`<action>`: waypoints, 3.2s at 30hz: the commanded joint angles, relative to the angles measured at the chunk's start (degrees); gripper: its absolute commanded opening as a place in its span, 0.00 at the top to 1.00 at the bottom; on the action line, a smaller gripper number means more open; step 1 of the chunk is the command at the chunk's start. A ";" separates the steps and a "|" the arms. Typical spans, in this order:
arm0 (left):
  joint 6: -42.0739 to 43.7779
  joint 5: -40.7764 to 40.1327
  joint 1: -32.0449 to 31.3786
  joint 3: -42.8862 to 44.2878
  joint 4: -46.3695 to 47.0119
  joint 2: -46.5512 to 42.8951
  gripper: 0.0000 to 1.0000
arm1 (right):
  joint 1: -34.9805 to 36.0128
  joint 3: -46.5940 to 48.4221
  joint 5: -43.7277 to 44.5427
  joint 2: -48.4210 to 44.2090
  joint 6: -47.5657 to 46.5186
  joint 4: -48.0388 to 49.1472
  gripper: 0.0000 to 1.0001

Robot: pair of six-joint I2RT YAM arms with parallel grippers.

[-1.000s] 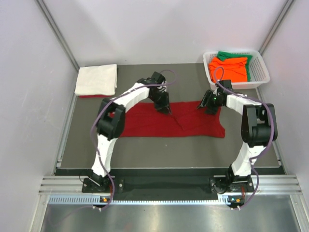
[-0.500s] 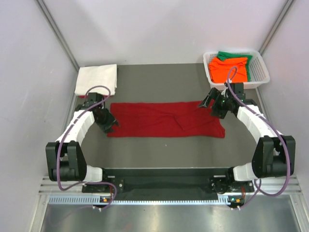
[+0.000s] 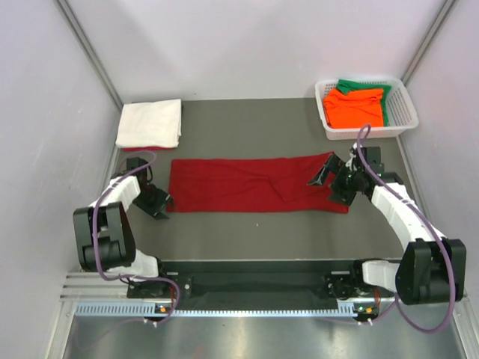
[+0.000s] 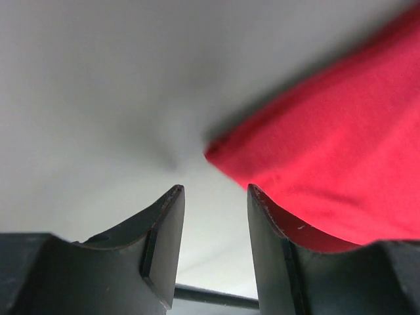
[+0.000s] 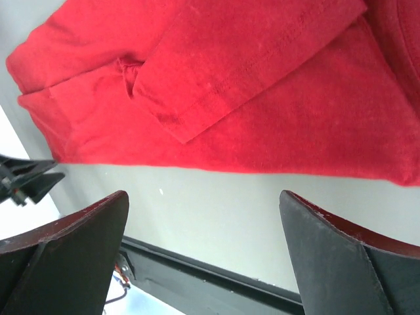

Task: Fold and stack the t-shirts
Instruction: Fold the tshirt

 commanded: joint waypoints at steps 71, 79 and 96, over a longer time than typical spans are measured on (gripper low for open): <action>12.35 5.14 -4.07 15.58 11.95 -6.44 0.68 | 8.95 49.51 25.87 52.54 -23.41 5.09 1.00; 14.73 6.02 -4.07 19.09 13.36 0.23 0.70 | 10.79 77.84 35.02 68.43 -19.88 7.21 1.00; 15.43 4.01 -4.07 16.20 11.35 -1.78 0.71 | 10.71 100.05 28.78 86.47 -5.13 35.15 0.77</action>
